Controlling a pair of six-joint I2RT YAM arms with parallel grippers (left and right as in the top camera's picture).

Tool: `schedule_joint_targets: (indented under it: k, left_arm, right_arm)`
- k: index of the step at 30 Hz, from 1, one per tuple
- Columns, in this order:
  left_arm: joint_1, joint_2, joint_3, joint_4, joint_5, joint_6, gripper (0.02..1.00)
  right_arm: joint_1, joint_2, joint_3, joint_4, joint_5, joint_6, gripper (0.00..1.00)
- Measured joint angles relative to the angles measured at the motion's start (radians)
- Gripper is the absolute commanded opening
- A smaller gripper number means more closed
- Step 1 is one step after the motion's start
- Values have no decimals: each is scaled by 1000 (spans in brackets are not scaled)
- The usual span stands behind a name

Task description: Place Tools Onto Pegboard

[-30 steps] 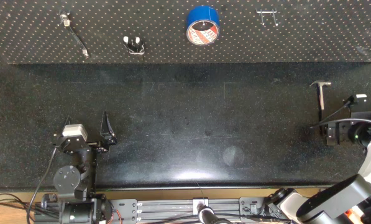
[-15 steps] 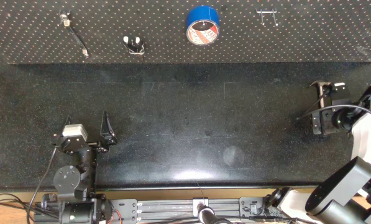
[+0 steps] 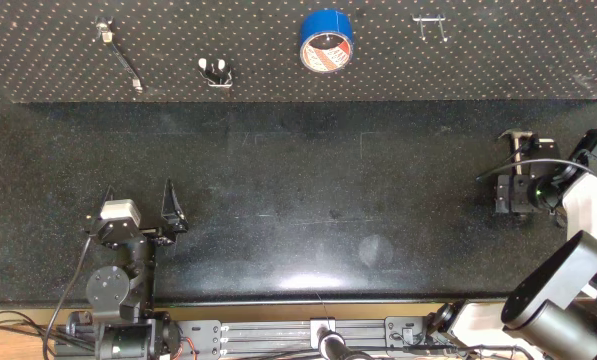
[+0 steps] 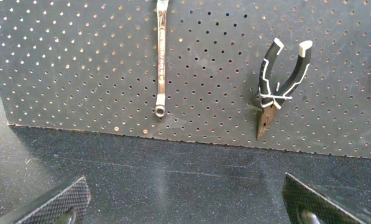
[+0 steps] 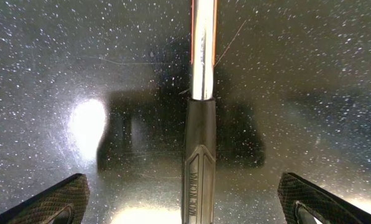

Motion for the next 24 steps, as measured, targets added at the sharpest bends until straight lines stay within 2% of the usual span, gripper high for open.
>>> schedule_joint_targets:
  k: [12,24]
  left_arm:
    - [0,0,0,0,0,0,993]
    - [0,0,0,0,0,0,996]
  right_arm:
    - [0,11,0,8,0,-97,987]
    - [0,18,0,9,0,-106,987]
